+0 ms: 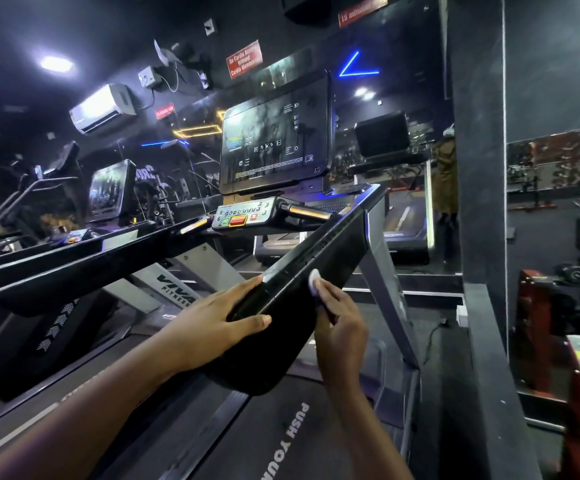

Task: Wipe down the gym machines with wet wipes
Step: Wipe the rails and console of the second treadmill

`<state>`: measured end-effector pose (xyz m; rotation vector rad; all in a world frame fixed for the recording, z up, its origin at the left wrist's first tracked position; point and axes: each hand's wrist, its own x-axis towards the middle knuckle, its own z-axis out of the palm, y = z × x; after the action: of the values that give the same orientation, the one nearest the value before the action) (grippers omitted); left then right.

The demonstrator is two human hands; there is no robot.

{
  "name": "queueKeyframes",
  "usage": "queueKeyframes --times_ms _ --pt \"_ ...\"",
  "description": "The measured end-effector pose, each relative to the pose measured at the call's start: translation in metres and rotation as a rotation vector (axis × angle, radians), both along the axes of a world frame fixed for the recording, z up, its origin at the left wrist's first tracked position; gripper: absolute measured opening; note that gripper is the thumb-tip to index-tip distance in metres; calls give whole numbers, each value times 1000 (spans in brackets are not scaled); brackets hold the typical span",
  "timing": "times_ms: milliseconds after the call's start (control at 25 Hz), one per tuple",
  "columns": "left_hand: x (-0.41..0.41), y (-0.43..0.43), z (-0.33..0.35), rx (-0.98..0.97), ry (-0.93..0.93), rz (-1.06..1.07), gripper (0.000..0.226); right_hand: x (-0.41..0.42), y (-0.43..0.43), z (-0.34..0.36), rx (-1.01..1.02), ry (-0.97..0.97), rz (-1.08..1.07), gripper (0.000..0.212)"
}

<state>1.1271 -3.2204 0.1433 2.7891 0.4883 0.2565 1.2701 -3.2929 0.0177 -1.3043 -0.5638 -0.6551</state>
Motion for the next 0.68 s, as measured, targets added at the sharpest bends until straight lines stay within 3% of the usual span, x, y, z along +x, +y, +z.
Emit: queueKeyframes --times_ms 120,200,360,560,680 --pt "-1 -1 -1 23 -22 -12 60 -36 -10 12 -102 -313 153 38" --pt "0 1 -2 22 -23 -23 56 -33 -9 14 -151 -424 113 41" --pt "0 4 -4 11 -15 -4 59 35 3 24 -219 -313 -89 38" --pt "-1 5 -3 6 -18 -7 61 90 5 47 -338 -122 -117 45" --pt "-2 4 -3 0 -21 -18 57 55 -4 58 -299 -235 -36 33"
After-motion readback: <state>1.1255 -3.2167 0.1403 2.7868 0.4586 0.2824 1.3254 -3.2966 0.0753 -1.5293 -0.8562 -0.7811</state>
